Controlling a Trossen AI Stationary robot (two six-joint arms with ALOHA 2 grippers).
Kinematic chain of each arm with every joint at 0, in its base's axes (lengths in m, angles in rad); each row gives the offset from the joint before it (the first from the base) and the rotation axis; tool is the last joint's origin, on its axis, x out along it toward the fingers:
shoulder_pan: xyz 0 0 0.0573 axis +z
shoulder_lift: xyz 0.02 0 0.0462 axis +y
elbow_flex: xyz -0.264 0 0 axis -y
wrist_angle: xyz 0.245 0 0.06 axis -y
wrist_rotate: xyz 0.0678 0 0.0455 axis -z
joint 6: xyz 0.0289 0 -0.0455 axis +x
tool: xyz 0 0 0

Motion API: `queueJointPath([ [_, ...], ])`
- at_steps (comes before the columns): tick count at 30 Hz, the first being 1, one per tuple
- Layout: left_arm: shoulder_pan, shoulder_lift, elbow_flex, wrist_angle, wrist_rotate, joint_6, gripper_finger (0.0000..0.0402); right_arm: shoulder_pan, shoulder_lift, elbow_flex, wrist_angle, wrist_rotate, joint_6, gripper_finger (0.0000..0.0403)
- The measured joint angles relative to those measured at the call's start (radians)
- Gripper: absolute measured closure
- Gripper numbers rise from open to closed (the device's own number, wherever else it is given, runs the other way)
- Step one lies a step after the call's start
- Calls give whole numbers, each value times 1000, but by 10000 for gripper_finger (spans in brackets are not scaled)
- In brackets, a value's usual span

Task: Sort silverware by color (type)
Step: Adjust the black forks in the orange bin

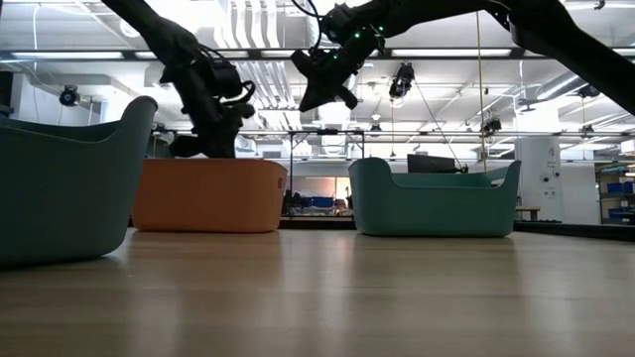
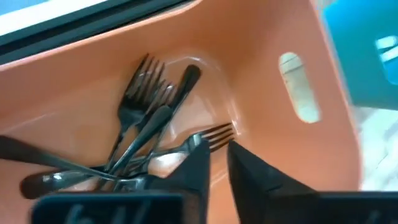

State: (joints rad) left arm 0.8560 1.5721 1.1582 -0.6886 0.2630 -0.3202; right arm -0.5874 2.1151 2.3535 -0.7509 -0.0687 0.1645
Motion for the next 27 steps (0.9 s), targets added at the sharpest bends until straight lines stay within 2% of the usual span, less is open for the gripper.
queueJointPath([
  [3,-1,24,13,-33,-45,21,394,0,0,0,0,20,-7,394],
  [7,0,56,21,-100,-81,68,400,-1,0,0,0,21,-7,394],
  [12,-4,81,21,-100,-82,75,401,0,0,0,0,21,-8,394],
  [19,-3,116,38,-106,-146,99,401,0,0,0,0,24,-9,394],
  [27,-1,136,56,-116,-166,130,401,0,0,0,0,27,-9,394],
])
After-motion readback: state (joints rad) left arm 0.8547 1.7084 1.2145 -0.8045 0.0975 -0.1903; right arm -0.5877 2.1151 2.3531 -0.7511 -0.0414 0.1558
